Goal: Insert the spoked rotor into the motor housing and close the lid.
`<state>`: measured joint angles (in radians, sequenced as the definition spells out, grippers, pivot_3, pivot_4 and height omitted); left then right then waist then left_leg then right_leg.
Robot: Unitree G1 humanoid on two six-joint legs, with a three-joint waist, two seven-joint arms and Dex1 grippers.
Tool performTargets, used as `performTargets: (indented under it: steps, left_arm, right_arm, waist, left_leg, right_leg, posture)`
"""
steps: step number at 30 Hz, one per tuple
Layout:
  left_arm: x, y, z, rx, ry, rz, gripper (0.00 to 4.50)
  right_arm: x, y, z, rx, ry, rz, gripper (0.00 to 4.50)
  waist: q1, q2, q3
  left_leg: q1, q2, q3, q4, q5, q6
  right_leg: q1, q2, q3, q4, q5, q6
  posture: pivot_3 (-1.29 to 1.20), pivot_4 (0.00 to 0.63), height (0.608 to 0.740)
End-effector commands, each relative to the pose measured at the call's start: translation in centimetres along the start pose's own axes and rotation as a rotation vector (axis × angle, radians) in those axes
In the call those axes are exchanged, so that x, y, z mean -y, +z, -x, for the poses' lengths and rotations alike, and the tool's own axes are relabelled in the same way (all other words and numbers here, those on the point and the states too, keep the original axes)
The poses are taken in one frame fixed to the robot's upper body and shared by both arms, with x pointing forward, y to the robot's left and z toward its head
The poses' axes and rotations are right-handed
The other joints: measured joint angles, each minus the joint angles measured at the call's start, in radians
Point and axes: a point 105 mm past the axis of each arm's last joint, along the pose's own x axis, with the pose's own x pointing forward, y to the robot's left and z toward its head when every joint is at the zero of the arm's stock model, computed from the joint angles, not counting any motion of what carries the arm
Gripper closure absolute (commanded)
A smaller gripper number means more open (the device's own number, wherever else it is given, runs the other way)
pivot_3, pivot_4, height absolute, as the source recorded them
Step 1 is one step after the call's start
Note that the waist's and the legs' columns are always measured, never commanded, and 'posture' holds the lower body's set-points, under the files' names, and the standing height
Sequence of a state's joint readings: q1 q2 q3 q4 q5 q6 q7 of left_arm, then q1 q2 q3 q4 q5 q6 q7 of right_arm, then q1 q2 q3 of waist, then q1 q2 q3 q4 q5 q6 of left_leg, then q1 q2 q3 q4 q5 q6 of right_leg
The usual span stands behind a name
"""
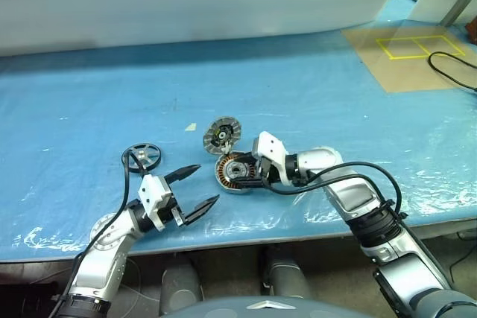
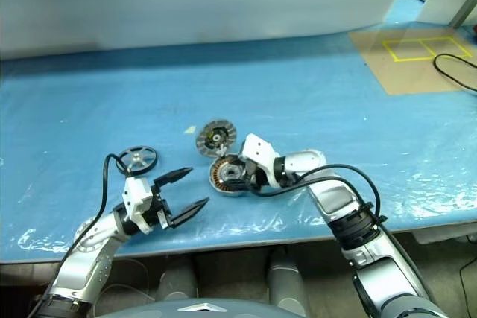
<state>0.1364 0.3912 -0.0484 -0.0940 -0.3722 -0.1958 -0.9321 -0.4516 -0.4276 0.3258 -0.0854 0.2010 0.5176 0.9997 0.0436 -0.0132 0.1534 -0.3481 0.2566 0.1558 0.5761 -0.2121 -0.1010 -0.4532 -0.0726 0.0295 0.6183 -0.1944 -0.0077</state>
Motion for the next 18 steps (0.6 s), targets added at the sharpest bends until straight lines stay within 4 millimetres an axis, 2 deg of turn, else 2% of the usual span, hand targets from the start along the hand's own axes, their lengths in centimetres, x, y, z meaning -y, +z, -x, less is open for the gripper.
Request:
performTargets:
  steps: [1, 3, 6, 13, 18]
  left_arm:
    - [0.1, 0.6, -0.1, 0.017, -0.015, -0.020, 0.00]
    - [0.1, 0.6, -0.2, 0.018, -0.016, -0.020, 0.00]
    - [0.0, 0.7, -0.2, 0.019, -0.017, -0.022, 0.00]
    - [-0.1, 0.8, -0.1, 0.020, -0.012, -0.027, 0.00]
    - [-0.2, 0.8, -0.1, 0.019, -0.009, -0.030, 0.00]
  right_arm:
    - [0.1, 3.0, 0.7, 0.132, 0.001, -0.028, 1.57]
    - [0.2, 3.2, 0.8, 0.140, -0.001, -0.039, 1.57]
    - [0.1, 2.7, 0.6, 0.119, -0.004, -0.035, 2.11]
    - [-0.5, 0.3, -0.4, 0.016, -0.006, 0.014, 4.49]
    - [-0.7, -0.8, -0.7, -0.029, -0.011, 0.037, 4.49]
  waist:
    - [0.000, 0.000, 0.000]
    - [0.000, 0.000, 0.000]
    - [0.000, 0.000, 0.000]
    - [0.000, 0.000, 0.000]
    - [0.000, 0.000, 0.000]
  left_leg:
    - [0.000, 0.000, 0.000, 0.000, 0.000, 0.000]
    - [0.000, 0.000, 0.000, 0.000, 0.000, 0.000]
    - [0.000, 0.000, 0.000, 0.000, 0.000, -0.001]
    - [0.000, 0.000, 0.000, 0.000, 0.001, -0.001]
    - [0.000, 0.000, 0.000, 0.000, 0.001, -0.001]
  right_leg:
    - [0.000, 0.000, 0.000, 0.000, 0.000, 0.000]
    - [0.000, 0.000, 0.000, 0.000, 0.000, 0.000]
    - [0.000, 0.000, 0.000, 0.000, 0.000, 0.000]
    - [0.000, 0.000, 0.000, 0.000, 0.000, 0.000]
    - [0.000, 0.000, 0.000, 0.000, 0.000, 0.000]
  posture:
    - [0.00, 0.150, 0.740]
    - [0.00, 0.150, 0.740]
    - [0.00, 0.150, 0.740]
    - [0.00, 0.150, 0.740]
    - [0.00, 0.150, 0.740]
